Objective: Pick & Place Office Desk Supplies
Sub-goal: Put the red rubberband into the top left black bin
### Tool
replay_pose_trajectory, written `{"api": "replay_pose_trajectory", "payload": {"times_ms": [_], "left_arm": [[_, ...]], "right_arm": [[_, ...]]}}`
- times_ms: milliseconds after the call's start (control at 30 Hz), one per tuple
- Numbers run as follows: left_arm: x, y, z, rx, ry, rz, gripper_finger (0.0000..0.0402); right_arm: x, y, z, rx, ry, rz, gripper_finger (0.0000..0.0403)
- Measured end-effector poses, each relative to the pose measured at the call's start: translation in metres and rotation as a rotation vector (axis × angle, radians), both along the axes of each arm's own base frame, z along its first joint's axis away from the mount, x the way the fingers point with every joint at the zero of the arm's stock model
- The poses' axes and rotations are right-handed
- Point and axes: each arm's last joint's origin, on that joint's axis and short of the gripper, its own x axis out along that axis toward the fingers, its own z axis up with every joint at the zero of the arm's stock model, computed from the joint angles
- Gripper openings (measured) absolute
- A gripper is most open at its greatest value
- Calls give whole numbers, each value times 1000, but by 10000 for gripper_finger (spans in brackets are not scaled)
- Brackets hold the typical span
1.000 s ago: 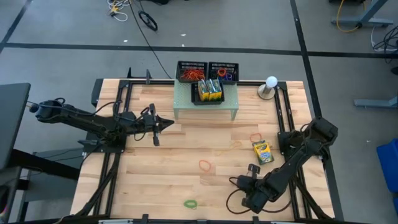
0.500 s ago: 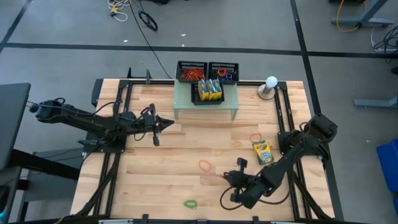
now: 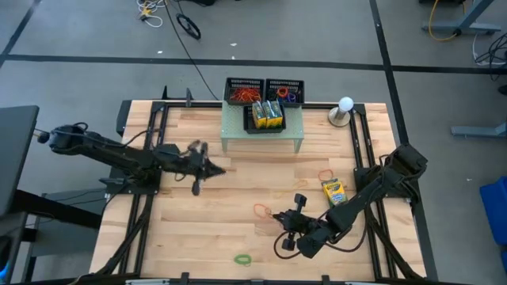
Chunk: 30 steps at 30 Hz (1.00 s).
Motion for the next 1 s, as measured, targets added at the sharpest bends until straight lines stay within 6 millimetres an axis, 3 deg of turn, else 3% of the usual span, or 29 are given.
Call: {"api": "replay_pose_trajectory", "payload": {"times_ms": [100,200,467,733,867,1000], "left_arm": [[13,-7,-5,-22,40,-141,6],[30,-17,-9,-2,62,-159,14],[86,-57,-28,127,167,-220,118],[133,-82,-44,192,207,-218,196],[149,-88,-49,233,229,-205,200],[156,-90,-50,248,263,-207,158]], "right_arm": [[2,2,-3,-12,-3,11,4],[5,2,-8,-38,-7,-1,4],[9,6,-13,-39,-64,-28,4],[10,8,-11,-42,-102,-52,4],[10,8,-10,-38,-109,-53,5],[9,10,-10,-53,-125,-64,5]]}}
